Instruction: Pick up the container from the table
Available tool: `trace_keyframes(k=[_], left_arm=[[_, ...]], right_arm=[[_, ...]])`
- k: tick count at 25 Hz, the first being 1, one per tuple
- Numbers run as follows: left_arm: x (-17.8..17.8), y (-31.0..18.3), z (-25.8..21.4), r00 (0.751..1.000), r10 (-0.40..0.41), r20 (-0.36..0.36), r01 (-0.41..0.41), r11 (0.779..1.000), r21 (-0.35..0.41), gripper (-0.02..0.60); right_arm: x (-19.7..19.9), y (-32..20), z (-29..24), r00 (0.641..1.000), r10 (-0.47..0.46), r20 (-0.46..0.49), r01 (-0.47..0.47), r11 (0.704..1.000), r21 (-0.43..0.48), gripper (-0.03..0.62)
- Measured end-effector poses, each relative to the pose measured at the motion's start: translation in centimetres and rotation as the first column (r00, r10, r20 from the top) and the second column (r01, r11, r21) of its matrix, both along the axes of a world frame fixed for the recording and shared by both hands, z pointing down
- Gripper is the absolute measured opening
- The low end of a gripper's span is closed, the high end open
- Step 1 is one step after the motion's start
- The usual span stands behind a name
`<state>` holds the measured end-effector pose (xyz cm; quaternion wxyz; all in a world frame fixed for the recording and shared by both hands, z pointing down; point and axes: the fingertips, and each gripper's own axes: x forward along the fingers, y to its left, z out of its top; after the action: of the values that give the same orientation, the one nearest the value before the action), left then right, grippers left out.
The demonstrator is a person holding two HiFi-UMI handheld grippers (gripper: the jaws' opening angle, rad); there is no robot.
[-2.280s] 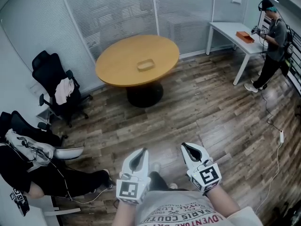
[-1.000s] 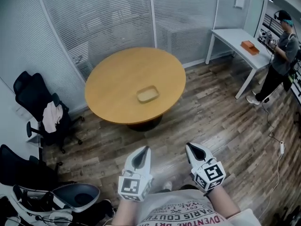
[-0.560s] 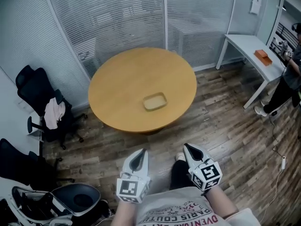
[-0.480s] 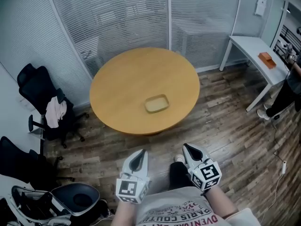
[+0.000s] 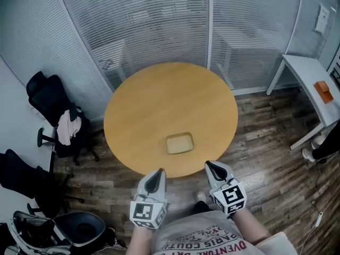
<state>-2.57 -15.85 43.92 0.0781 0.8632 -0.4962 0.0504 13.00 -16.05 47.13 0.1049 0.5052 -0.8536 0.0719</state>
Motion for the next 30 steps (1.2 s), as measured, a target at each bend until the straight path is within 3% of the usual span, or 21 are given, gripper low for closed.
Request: trace_keyframes(k=[7,12,15,23,30], left_arm=[[3.8,-7.1,0.5,0.994,-0.106,0.032,0.107,0.994,-0.021,0.009],[3.4,-9.6,2.1,0.984,-0.165,0.06,0.169,0.984,-0.058,0.008],[3.0,-10.9,1.8,0.983,-0.175,0.054,0.177,0.984,-0.033,0.009],[1.3,-16.8,2.2,0.991,-0.129,0.031,0.13,0.991,-0.024,0.008],[0.7,-21.2,2.3,0.998,-0.068,0.002,0.068,0.998,-0.013,0.009]], right_arm=[[4.8,-9.0,0.8,0.996,-0.082,0.025,0.083,0.995,-0.047,0.003],[4.5,-12.7,3.0,0.991,-0.125,0.047,0.129,0.986,-0.102,0.003],[4.1,-14.5,3.8,0.99,-0.12,0.078,0.129,0.983,-0.133,0.003],[2.8,-19.3,6.1,0.998,-0.056,0.029,0.061,0.968,-0.243,0.003],[2.5,-22.6,11.9,1.0,0.003,-0.012,-0.008,0.903,-0.43,0.003]])
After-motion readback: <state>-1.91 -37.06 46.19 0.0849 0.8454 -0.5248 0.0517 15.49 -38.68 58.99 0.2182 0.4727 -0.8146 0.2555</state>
